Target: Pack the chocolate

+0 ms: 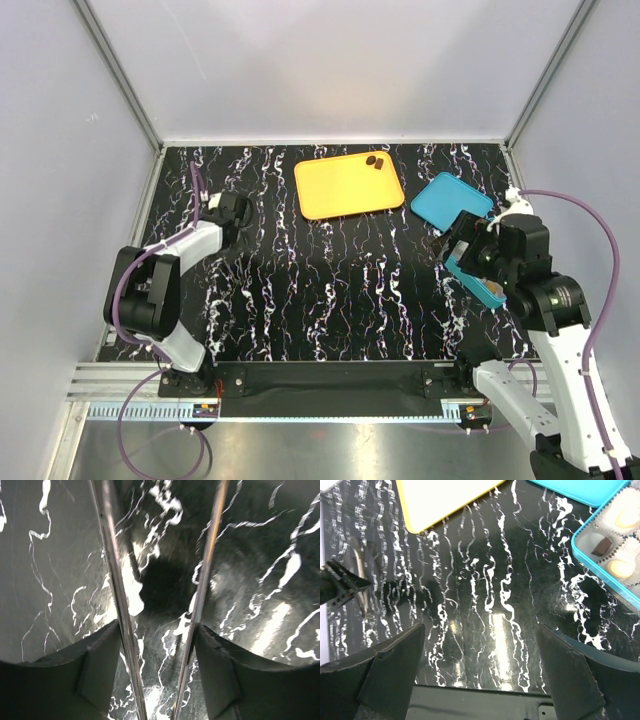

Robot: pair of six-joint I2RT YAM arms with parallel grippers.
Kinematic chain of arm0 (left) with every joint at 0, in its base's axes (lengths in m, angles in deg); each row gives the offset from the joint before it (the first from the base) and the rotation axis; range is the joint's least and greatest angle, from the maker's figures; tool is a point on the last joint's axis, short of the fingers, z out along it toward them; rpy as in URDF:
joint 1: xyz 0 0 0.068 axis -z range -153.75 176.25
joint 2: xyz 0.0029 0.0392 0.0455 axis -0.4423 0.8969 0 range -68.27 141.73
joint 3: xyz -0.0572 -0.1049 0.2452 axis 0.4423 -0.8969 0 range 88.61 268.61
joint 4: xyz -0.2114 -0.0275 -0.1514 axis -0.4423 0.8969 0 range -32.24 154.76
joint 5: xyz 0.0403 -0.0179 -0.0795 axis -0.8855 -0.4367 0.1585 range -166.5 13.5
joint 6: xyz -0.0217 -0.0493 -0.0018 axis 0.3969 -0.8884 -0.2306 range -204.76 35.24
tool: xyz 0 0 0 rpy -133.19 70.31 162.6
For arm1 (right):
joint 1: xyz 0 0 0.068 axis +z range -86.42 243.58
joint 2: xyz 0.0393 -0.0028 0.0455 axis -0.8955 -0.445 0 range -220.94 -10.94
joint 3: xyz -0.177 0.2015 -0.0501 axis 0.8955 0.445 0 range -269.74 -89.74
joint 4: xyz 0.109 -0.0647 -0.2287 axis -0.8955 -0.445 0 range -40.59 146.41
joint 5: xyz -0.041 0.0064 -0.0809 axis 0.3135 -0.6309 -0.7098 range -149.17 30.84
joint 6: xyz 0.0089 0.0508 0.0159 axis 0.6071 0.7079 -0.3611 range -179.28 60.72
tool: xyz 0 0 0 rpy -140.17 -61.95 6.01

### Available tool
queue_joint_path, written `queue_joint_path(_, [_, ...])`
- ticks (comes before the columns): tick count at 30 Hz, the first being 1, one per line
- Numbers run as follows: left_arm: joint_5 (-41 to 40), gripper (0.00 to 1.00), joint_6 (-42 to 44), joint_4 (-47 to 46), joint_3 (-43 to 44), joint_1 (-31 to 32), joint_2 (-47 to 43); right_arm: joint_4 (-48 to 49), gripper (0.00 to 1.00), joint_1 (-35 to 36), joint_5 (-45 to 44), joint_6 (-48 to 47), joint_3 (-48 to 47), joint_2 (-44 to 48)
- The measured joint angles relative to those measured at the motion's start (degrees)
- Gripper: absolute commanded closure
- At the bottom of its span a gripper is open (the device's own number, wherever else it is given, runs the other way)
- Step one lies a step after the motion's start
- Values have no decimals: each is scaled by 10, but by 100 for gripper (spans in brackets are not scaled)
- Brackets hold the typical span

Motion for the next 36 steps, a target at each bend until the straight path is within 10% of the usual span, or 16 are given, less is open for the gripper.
queue_joint_path(5, [0,1,-16,29,8,0,3,15,0,0,-26,3,-2,-52])
queue_joint_path(13, [17,1,-30,60,56,0,-47,71,4,-4,-125,47,-107,-290])
queue_joint_path(23, [241,1,-33,-10,21,31,-224,124,39,-96,-177,100,-327,-605])
queue_joint_path(36, [369,1,8,-39,13,70,-280,112,50,-98,-180,118,-553,-899])
